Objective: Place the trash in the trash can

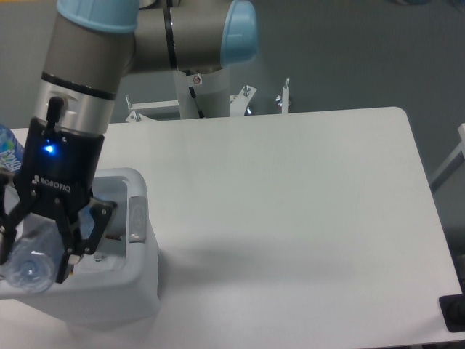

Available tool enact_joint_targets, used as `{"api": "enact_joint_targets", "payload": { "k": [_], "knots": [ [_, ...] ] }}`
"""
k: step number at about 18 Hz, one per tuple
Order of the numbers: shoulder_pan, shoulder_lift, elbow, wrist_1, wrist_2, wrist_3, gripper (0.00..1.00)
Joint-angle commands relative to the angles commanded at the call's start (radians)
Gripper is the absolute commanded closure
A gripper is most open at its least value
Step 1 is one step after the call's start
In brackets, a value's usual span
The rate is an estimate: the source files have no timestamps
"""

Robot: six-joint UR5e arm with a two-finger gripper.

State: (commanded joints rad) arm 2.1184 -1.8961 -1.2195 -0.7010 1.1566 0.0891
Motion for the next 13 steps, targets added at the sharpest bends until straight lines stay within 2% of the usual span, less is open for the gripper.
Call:
{"api": "enact_joint_targets", "payload": {
  "k": [3, 6, 10, 13],
  "knots": [
    [0.011, 0.014, 0.002, 0.000, 0.018, -0.005, 0.00],
    [0.066, 0.017, -0.005, -0.002, 0.125, 0.003, 0.00],
    [0.190, 0.015, -0.025, -0.006, 0.212, 0.014, 0.00],
    [0.264, 0.020, -0.073, -0.009, 0.267, 0.148, 0.00]
  ]
}}
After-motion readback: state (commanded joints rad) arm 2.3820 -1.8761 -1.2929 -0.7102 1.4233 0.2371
